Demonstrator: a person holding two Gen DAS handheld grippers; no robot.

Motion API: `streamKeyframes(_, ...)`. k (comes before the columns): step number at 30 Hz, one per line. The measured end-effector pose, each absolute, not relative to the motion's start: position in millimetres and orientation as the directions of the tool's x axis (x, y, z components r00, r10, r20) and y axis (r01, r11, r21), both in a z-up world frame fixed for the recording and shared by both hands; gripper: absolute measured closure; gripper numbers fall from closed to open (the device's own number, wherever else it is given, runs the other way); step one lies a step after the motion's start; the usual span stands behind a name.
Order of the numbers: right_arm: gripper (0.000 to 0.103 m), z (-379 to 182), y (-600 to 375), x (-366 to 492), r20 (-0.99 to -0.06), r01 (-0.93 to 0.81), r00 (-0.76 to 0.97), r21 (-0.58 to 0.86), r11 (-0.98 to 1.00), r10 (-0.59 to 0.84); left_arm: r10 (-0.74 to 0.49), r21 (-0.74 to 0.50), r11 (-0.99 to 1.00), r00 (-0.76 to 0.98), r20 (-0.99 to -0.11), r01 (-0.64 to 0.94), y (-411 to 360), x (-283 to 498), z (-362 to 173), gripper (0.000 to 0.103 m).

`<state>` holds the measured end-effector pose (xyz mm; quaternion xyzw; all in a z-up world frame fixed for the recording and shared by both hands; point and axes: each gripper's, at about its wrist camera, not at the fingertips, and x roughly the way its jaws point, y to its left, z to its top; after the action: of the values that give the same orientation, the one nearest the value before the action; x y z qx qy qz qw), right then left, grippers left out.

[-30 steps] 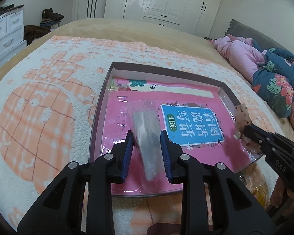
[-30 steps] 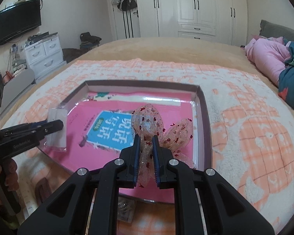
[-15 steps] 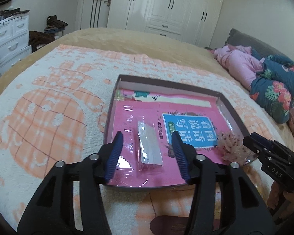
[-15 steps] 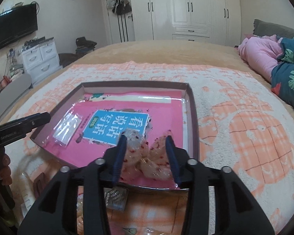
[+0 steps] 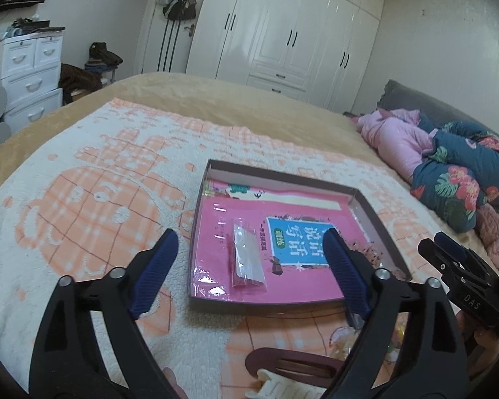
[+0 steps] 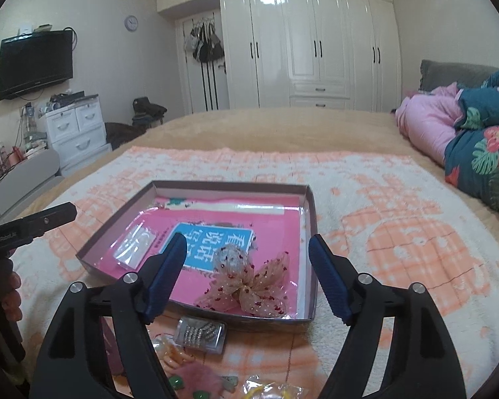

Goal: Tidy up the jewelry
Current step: 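Withdraw both open tools from the box toward the remaining accessories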

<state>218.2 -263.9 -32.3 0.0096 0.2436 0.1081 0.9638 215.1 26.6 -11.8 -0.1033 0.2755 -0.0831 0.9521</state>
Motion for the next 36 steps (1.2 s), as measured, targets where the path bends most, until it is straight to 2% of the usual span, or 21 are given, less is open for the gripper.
streamKeyframes(4, 0.026, -22.5, -263.5, 202.5, -0.429, -0.213, 0.878, 0.051, 0.976, 0.214, -0.217, -0.241, 0.964, 0.85, -0.48, 0.11, 27.7, 201.4, -3.7, 0.012)
streamKeyframes(16, 0.017, -13.1, -269.9, 160.9, -0.39, -0.228, 0.892, 0.048, 0.973, 0.228, -0.247, -0.247, 0.958, 0.864, -0.439, 0.148, 17.7, 167.7, 0.7, 0.012)
streamKeyframes(36, 0.016, -26.2, -271.8, 123.4, -0.428, -0.239, 0.877, 0.006, 0.971, 0.219, -0.253, -0.193, 0.965, 0.834, -0.491, 0.18, 4.9, 133.2, -14.7, 0.011)
